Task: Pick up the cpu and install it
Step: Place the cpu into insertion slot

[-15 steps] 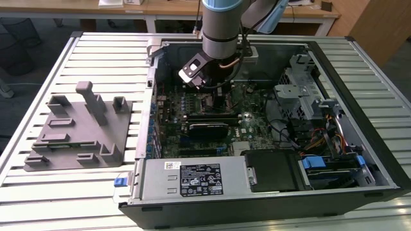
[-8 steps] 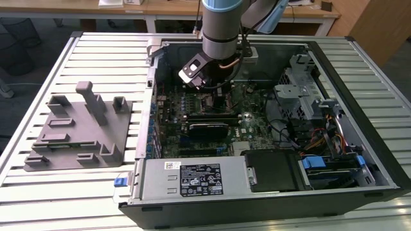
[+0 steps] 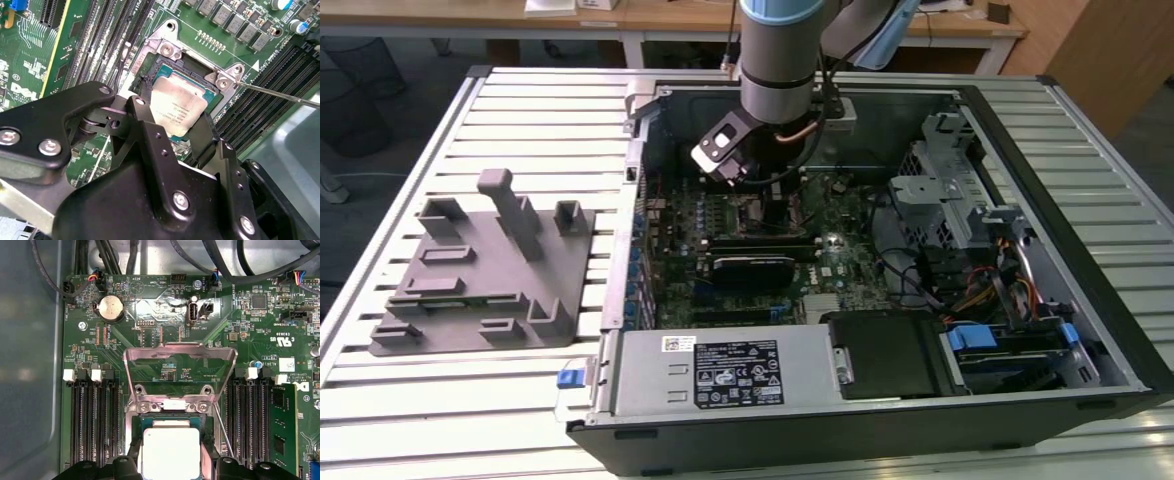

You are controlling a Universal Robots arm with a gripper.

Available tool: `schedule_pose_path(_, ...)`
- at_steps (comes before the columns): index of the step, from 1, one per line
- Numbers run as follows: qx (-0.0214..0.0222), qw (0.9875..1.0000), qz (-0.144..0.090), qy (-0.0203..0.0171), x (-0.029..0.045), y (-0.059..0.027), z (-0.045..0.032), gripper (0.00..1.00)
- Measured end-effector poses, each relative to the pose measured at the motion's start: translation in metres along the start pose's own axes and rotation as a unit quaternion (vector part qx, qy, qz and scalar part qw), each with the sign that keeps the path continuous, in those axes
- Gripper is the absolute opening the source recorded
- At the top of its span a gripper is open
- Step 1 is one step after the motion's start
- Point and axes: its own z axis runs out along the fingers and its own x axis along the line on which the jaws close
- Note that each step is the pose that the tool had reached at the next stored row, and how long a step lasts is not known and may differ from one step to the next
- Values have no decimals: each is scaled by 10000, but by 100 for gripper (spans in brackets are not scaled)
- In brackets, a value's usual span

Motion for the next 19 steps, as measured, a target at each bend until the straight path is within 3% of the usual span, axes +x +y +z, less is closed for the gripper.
schedule_pose_path(3,1,10000,0,-1,-1,0,-6,55)
schedule_pose_path(4,1,10000,0,-1,-2,0,-7,61)
schedule_pose_path(11,1,10000,0,-2,-5,1,-23,61)
schedule_pose_path(13,2,10000,-1,-3,-14,1,-24,60)
schedule_pose_path(14,1,10000,0,-2,-17,1,-24,54)
schedule_pose_path(19,1,10000,0,-1,-17,2,-23,53)
